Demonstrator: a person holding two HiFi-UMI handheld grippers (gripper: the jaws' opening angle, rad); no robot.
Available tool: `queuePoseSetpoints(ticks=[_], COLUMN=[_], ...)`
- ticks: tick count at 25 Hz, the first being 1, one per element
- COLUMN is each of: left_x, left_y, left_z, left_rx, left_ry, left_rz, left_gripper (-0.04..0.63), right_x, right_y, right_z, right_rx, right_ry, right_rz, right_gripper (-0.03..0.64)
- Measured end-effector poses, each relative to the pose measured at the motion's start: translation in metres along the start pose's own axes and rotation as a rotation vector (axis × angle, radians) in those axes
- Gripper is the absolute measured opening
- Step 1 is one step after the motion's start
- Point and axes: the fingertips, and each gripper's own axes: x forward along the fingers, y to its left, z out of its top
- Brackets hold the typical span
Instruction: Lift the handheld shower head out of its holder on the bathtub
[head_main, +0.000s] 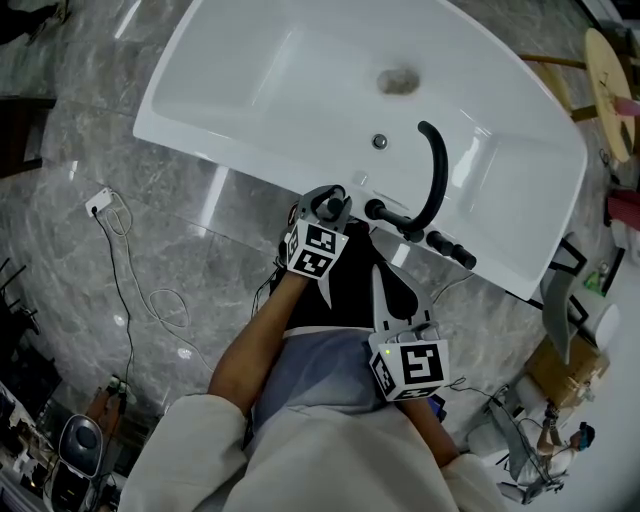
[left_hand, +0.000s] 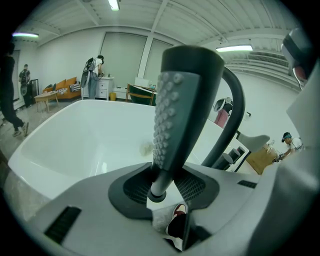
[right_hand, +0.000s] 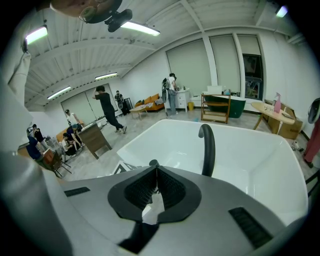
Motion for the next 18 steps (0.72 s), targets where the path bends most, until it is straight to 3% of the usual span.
queuePoseSetpoints(ticks=[18], left_x=[-0.031], left_y=[0.005], left_z=[0.002], left_rx=[-0.013], left_ry=[0.005], left_rz=[-0.002], left_gripper=[0.138], right_x=[0.000], right_y=[0.009], right_z=[0.011], right_rx=[-0.003], right_ry=[-0.039], right_rz=[0.008], right_gripper=[0.018])
